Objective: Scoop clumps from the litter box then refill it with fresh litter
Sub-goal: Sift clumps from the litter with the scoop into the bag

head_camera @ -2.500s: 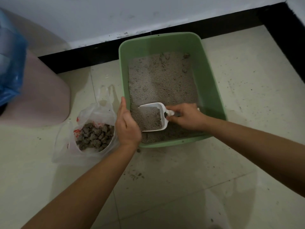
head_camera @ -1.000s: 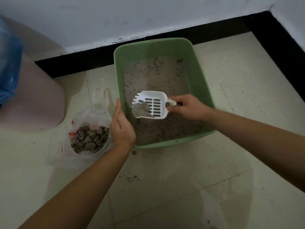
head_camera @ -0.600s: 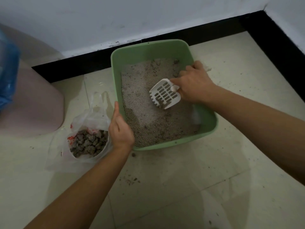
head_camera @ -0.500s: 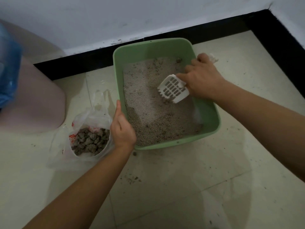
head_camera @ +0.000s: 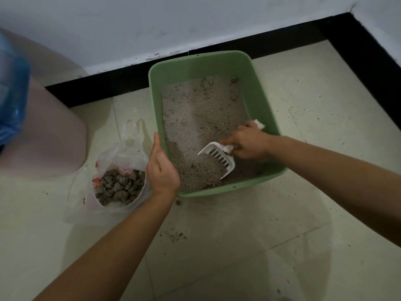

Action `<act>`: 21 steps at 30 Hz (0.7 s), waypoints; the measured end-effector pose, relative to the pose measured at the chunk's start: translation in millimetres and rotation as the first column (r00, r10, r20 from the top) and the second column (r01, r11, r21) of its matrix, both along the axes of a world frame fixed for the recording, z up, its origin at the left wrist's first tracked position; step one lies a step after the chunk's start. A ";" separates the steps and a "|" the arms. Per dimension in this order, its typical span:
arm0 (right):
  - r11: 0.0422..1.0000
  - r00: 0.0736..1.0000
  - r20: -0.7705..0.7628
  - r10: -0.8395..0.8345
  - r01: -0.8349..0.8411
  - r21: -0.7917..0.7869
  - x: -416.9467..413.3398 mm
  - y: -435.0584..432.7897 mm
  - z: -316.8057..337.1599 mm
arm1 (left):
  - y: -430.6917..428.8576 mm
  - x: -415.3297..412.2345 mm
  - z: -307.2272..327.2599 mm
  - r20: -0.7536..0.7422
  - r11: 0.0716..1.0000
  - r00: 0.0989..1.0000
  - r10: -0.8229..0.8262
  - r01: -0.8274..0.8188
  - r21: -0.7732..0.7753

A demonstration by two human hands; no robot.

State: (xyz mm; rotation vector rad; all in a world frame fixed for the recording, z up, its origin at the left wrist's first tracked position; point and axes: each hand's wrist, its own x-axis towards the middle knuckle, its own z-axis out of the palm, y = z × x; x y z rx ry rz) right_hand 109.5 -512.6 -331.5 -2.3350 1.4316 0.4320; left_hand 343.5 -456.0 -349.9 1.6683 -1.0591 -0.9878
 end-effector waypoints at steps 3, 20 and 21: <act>0.961 0.965 0.134 -0.225 0.197 0.196 5.8 24.8 -14.2 | -1.2 0.8 -1.5 0.009 1.000 1.000 0.008 -0.009 0.011; 0.701 0.454 0.534 -0.713 0.460 0.544 4.2 51.3 -5.0 | -16.7 32.7 20.4 -0.295 0.964 0.954 -0.062 0.133 0.229; 0.707 0.436 0.558 -0.706 0.484 0.516 3.2 50.6 -3.8 | -16.7 34.9 24.0 -0.354 0.959 0.933 -0.057 0.150 0.241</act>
